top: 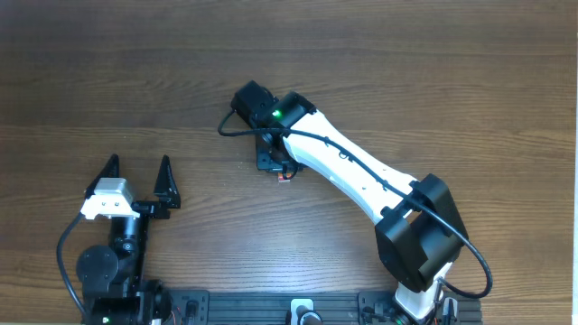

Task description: Stack Cubes

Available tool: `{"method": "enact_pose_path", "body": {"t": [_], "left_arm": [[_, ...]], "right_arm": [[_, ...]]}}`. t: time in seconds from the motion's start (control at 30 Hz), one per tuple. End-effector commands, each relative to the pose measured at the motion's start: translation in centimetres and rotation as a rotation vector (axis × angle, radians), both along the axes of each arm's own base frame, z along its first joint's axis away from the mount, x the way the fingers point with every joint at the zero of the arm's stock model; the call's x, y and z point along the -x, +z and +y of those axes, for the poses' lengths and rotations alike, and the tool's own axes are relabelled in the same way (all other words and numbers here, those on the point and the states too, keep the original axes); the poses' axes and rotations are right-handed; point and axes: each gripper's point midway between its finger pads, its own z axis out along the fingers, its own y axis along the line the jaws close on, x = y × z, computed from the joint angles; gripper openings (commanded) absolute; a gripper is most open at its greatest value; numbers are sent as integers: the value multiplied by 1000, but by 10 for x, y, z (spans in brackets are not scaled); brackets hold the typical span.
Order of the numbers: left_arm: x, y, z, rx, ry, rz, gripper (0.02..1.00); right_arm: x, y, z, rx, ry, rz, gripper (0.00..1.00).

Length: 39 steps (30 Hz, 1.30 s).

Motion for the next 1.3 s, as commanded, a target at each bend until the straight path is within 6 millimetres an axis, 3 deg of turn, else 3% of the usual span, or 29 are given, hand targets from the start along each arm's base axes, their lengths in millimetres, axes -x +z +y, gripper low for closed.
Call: {"method": "enact_pose_path", "body": {"t": [0.03, 1.3], "left_arm": [[0, 0, 0, -18, 0, -8, 906], [0, 0, 0, -18, 0, -8, 906]], "right_arm": [[0, -6, -2, 7, 1, 10, 180], [-2, -14, -1, 0, 0, -1, 218]]}}
